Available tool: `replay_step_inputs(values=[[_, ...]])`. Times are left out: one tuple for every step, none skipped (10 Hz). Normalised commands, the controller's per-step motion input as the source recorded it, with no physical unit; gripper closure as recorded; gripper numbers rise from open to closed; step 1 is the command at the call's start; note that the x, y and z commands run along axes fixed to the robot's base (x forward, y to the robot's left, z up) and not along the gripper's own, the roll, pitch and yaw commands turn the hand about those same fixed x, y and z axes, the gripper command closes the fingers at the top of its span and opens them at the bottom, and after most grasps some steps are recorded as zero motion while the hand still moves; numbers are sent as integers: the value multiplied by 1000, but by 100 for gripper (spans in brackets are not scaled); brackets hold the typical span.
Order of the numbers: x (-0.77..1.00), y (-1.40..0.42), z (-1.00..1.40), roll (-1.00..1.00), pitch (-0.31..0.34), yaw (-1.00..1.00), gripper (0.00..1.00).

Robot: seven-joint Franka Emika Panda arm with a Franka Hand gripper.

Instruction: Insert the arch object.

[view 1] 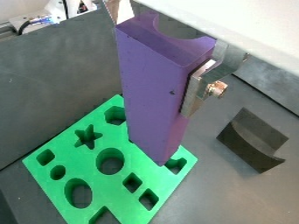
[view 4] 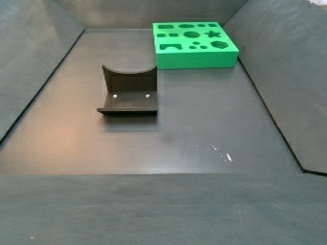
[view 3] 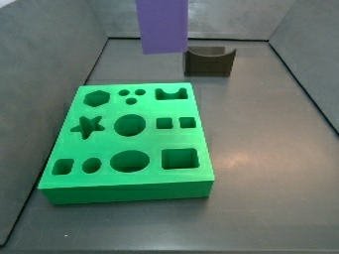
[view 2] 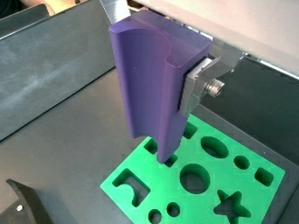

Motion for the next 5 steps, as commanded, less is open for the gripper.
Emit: replay_step_inputs(values=[[69, 74, -469, -31, -41, 23, 100], [386, 226, -789, 0, 0, 83, 100], [337, 366, -789, 0, 0, 149, 100], [117, 466, -711, -4, -13, 220, 100], [6, 440, -569, -80, -19, 163, 100]])
